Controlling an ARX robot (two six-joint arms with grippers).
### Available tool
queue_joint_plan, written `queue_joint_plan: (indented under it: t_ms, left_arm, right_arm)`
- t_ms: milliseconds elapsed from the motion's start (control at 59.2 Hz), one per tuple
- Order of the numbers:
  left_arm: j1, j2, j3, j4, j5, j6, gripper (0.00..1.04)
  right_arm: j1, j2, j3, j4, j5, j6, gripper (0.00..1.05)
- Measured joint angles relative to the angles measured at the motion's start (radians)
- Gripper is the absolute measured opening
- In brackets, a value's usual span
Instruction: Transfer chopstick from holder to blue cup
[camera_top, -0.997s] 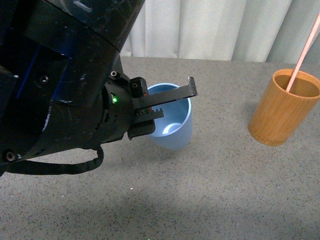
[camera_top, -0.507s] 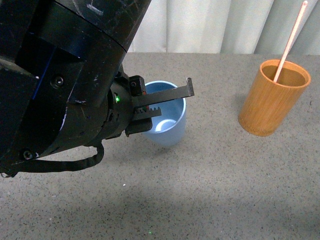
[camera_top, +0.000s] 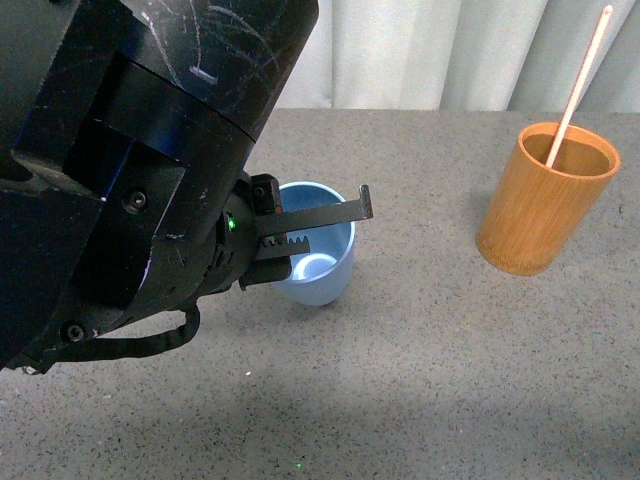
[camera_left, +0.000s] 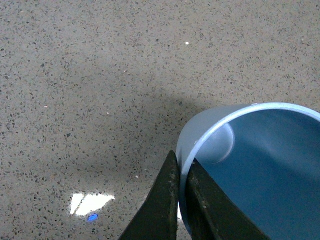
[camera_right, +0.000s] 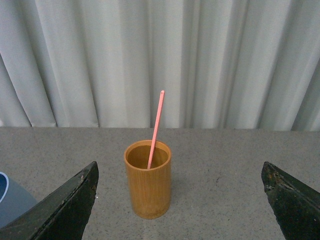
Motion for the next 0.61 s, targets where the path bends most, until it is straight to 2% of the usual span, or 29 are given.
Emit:
queue_joint_plan:
  t_ms: [84,608]
  left_arm:
    - [0.000,0.000,0.000,0.000,0.001,0.000,0.05]
    - [0.000,0.000,0.000,0.000,0.004,0.000,0.82]
  right_arm:
    - [0.000,0.000,0.000,0.000,0.000,0.000,0.95]
    - [0.000,0.000,0.000,0.000,0.000,0.000,0.95]
